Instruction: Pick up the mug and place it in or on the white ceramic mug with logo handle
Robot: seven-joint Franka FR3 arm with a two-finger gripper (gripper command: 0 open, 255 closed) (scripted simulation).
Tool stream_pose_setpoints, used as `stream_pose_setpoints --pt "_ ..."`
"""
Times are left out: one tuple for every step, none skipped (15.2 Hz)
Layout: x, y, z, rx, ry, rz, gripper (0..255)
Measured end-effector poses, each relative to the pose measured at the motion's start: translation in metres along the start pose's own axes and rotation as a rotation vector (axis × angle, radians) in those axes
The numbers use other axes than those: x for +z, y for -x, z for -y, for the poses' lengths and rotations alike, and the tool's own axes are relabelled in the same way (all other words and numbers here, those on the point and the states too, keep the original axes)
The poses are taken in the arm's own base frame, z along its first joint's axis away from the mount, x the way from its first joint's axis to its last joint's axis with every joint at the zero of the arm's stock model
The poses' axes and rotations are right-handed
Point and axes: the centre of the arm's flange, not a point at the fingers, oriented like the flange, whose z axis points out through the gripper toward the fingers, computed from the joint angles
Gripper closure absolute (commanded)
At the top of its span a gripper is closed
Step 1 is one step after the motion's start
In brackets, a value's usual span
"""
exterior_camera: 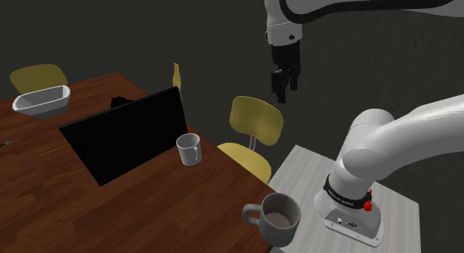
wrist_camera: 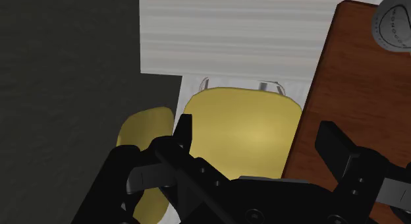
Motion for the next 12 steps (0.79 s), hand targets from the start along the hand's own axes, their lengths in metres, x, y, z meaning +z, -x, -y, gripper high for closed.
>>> stream_pose_setpoints --pt "0.0 0.0 0.0 0.0 0.0 0.0 0" --pt "0.003 -0.005 0.002 0.0 -0.002 -0.001 0" --pt "0.006 -0.013 0.006 0.001 -0.006 -0.003 0" --pt "0.009 -0.021 0.011 0.002 -0.01 -0.006 0" --pt "0.014 -0.031 0.016 0.003 -0.014 -0.009 0" --pt "0.02 -0.039 0.02 0.004 -0.018 -0.012 0" --pt "0.024 -0.049 0.027 0.005 -0.023 -0.016 0" --pt "0.03 -0.059 0.034 0.006 -0.028 -0.018 0" --pt "0.034 -0.069 0.039 0.007 -0.032 -0.022 0" --pt "0.034 -0.078 0.043 0.009 -0.037 -0.026 0" --pt "0.038 -0.091 0.05 0.009 -0.042 -0.029 0" --pt "0.042 -0.102 0.056 0.011 -0.047 -0.033 0"
